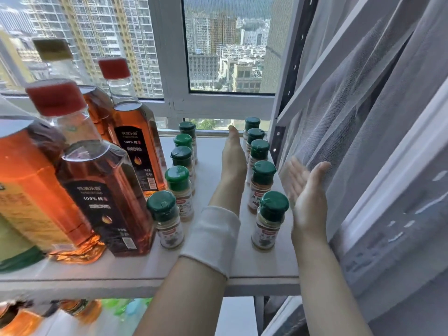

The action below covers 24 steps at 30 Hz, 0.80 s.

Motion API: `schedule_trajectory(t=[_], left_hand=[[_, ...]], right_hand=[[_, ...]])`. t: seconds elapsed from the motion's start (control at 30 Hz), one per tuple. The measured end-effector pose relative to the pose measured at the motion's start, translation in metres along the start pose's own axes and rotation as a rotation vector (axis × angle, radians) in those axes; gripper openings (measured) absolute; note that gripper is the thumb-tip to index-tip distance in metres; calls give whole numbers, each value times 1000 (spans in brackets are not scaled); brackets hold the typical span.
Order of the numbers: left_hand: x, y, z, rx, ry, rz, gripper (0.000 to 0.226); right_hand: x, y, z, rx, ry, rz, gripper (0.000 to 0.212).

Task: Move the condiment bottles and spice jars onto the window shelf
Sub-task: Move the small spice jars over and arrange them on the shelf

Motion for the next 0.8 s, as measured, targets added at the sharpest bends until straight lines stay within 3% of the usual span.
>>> schedule_trajectory(t=[0.37,0.57,0.67,0.8], left_hand=[[-67,-69,-4,5,225,248,46],[-118,-88,-25,-35,529,355,42],[-128,-88,-40,-83,694,327,42],[-119,-81,-55,-86,898,152,44]], right_hand=[[63,-25,18,24,-267,-139,84],[106,-9,53,56,-503,-258,46],[126,10,74,109,-633,-312,37],[131,46,105,232,-835,-283,30]])
Point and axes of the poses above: each hand's wrist, its own y-axis towards the middle knuckle, its own z-axis out of the palm, x = y × z, the point moved 4 cm from there along y, towards the middle knuckle, and after that the axes turned 13 degrees about x, right-handed, at the moved point
